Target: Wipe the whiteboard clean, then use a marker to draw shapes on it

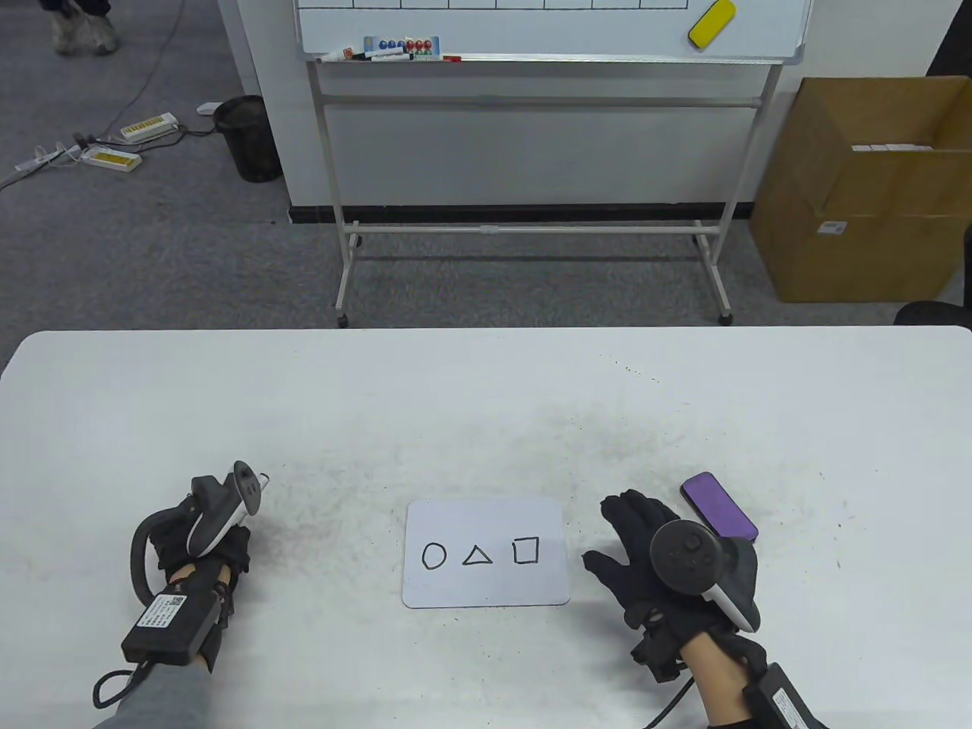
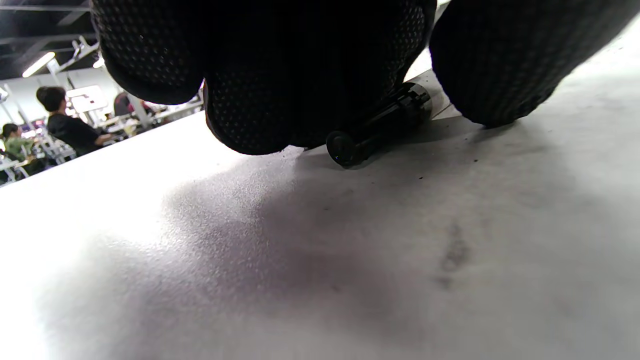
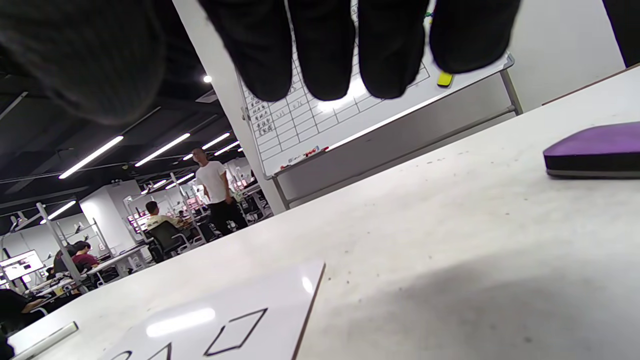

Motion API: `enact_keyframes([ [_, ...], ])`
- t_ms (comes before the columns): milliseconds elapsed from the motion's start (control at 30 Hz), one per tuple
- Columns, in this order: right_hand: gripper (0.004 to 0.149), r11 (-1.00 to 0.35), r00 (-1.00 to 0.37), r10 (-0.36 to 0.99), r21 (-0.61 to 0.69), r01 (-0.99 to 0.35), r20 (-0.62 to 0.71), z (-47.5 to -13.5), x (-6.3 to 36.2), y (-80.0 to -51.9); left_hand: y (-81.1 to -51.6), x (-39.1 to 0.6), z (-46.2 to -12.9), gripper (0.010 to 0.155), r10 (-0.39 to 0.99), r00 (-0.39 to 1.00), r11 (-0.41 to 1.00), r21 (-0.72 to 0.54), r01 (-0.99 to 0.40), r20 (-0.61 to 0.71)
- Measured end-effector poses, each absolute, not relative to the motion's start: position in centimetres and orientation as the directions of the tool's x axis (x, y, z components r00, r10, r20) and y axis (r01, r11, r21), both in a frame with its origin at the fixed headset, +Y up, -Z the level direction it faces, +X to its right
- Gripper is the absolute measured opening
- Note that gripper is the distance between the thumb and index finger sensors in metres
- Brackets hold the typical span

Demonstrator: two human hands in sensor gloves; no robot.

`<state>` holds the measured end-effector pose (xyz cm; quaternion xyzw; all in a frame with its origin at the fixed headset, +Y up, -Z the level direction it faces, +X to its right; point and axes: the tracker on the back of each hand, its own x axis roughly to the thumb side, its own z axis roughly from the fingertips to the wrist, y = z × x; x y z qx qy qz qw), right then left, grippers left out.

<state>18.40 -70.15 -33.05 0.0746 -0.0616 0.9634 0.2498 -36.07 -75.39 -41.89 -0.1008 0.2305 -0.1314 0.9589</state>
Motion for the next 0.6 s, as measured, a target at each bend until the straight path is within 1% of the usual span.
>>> enact_keyframes([
  [133, 0.081, -0.871, -0.866, 0.468, -0.071, -0.485, 0.175, -33.0, 18.3, -70.2, -75.3, -36.4, -41.8, 0.072, -0.288, 0.864, 0.943, -0.28, 0.181, -0.413],
  [200, 0.081, -0.874, -0.869, 0.464, -0.067, -0.481, 0.174, -33.0, 18.3, -70.2, -74.7, -36.4, -41.5, 0.076, -0.243, 0.877, 0.958, -0.246, 0.149, -0.414],
  [300, 0.082, -0.877, -0.871, 0.46, -0.063, -0.476, 0.174, -32.9, 18.2, -70.2, -73.1, -35.4, -40.7, 0.077, -0.149, 0.912, 0.982, -0.167, 0.091, -0.382],
  [433, 0.082, -0.887, -0.878, 0.447, -0.048, -0.46, 0.169, -32.9, 18.0, -70.2, -71.7, -32.6, -38.8, 0.076, 0.046, 0.959, 0.995, -0.073, -0.069, -0.279],
  [467, 0.082, -0.887, -0.879, 0.446, -0.047, -0.459, 0.17, -32.9, 18.0, -70.2, -71.6, -31.9, -38.4, 0.076, 0.072, 0.964, 0.994, -0.064, -0.091, -0.256],
  [600, 0.082, -0.894, -0.885, 0.432, -0.044, -0.445, 0.175, -32.8, 17.7, -70.2, -71.0, -27.8, -36.3, 0.076, 0.082, 0.993, 0.994, -0.062, -0.088, -0.088],
])
